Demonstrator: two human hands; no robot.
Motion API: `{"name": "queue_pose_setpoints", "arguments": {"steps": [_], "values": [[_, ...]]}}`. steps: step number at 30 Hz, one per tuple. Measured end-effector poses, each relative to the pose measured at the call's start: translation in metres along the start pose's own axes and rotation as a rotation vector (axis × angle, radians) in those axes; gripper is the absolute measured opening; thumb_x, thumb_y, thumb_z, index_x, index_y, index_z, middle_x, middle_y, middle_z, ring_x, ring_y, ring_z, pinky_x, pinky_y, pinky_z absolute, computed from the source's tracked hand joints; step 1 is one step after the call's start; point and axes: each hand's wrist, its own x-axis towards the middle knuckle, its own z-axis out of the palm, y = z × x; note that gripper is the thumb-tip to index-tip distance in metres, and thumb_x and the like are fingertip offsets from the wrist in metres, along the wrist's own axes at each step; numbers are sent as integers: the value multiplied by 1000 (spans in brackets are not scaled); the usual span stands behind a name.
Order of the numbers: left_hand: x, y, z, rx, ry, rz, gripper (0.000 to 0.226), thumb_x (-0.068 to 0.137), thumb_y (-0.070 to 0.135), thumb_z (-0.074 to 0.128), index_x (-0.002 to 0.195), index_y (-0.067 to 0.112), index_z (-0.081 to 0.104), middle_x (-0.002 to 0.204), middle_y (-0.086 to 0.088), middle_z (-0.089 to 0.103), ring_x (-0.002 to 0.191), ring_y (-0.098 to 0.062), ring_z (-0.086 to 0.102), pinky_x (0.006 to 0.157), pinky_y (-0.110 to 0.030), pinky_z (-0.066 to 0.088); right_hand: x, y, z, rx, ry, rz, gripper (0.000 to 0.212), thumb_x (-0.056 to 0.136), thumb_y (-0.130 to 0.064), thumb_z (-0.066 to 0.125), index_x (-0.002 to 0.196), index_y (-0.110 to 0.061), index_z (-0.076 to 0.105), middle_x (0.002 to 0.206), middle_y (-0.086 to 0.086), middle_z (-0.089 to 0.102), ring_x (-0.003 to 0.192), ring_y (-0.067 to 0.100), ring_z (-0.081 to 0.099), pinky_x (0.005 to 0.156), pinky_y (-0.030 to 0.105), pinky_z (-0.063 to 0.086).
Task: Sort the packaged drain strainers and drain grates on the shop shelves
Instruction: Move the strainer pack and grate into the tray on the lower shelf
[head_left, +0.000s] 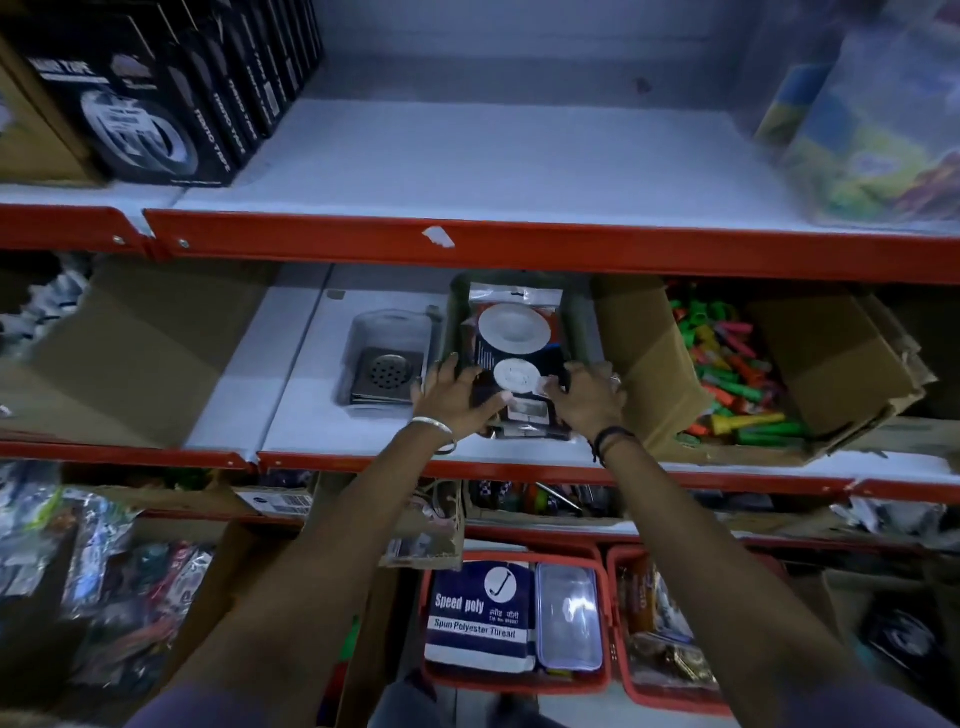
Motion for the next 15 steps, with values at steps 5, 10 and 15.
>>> {"name": "queue_pose_setpoints", "arguments": {"steps": [5, 10, 15], "values": [[8, -62, -38, -10, 239, 23, 59, 85, 50, 37, 134, 17, 45, 145, -11, 40, 134, -31, 32, 107, -48, 27, 5, -52, -11, 147, 225, -250, 49, 89, -39, 57, 128, -11, 53, 129, 20, 50, 123, 37, 44, 103, 45, 33], [46, -144, -73, 260, 85, 55, 65, 82, 36, 62, 138, 13, 39, 144, -13, 42, 136, -28, 32, 107, -45, 31, 27, -142, 20, -1, -52, -545, 44, 90, -35, 56, 124, -8, 53, 124, 19, 59, 106, 35, 61, 93, 43, 49], [82, -176, -71, 560, -274, 240, 95, 78, 53, 62, 150, 18, 10, 159, -5, 15, 148, -20, 10, 120, -49, -1, 60, -188, 91, -394, -321, -604, 62, 80, -34, 70, 130, -6, 46, 133, 17, 50, 121, 34, 51, 97, 39, 44]]}}
